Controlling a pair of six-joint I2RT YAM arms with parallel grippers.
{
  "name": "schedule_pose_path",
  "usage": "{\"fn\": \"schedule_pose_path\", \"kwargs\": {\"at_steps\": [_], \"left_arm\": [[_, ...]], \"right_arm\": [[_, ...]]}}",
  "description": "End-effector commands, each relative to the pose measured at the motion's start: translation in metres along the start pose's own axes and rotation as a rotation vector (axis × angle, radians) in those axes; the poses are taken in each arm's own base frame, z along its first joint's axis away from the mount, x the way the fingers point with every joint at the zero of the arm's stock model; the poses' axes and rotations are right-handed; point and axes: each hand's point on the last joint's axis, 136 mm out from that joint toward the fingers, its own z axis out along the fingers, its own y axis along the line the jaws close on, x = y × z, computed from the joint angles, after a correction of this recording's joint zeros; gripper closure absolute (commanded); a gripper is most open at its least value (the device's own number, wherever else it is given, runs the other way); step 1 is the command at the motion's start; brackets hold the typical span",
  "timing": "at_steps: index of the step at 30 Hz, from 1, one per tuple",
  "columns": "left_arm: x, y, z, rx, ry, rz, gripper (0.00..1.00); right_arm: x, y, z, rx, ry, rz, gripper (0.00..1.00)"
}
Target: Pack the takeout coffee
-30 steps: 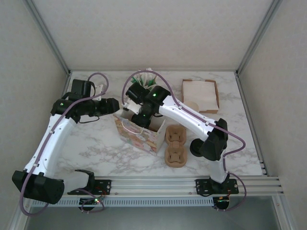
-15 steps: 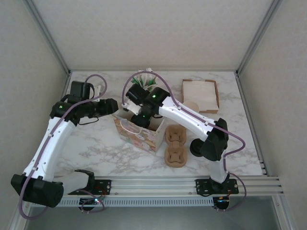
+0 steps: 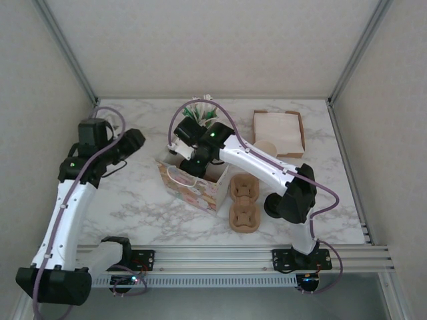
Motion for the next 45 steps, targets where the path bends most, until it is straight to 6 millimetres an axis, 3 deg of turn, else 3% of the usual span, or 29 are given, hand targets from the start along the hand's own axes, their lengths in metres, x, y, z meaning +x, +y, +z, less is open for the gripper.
{"fn": "schedule_pose_path", "kwargs": {"at_steps": [1,6,9,16,21,30,34,38,45], "left_arm": [[-0.011,0.034,0.024,-0.063,-0.02,-0.219,0.54],[0.013,0.07,0.07,-0.148,0.085,-0.264,0.58],[0.029,0.081,0.092,-0.155,0.137,-0.26,0.6],[0.076,0.075,0.134,-0.167,0.282,-0.172,0.59],[0.103,0.082,0.158,-0.192,0.361,-0.163,0.59],[0.123,0.091,0.166,-0.219,0.401,-0.144,0.59],[0.126,0.095,0.163,-0.236,0.4,-0.135,0.6],[0.126,0.097,0.16,-0.248,0.402,-0.124,0.6],[0.125,0.098,0.157,-0.262,0.396,-0.113,0.6]], "right_arm": [[-0.002,0.005,0.014,-0.022,0.006,0.01,0.48],[-0.008,0.003,0.018,-0.021,-0.012,0.014,0.48],[-0.009,0.004,0.021,-0.022,-0.006,0.014,0.48],[-0.014,0.006,0.027,-0.036,-0.02,0.018,0.48],[-0.011,0.01,0.039,-0.057,-0.011,0.032,0.48],[0.019,0.013,0.075,-0.041,0.098,0.03,0.49],[0.034,0.012,0.081,-0.014,0.153,0.02,0.49],[0.029,0.011,0.07,-0.008,0.123,0.024,0.49],[-0.003,0.009,0.032,0.0,-0.009,0.036,0.49]]}}
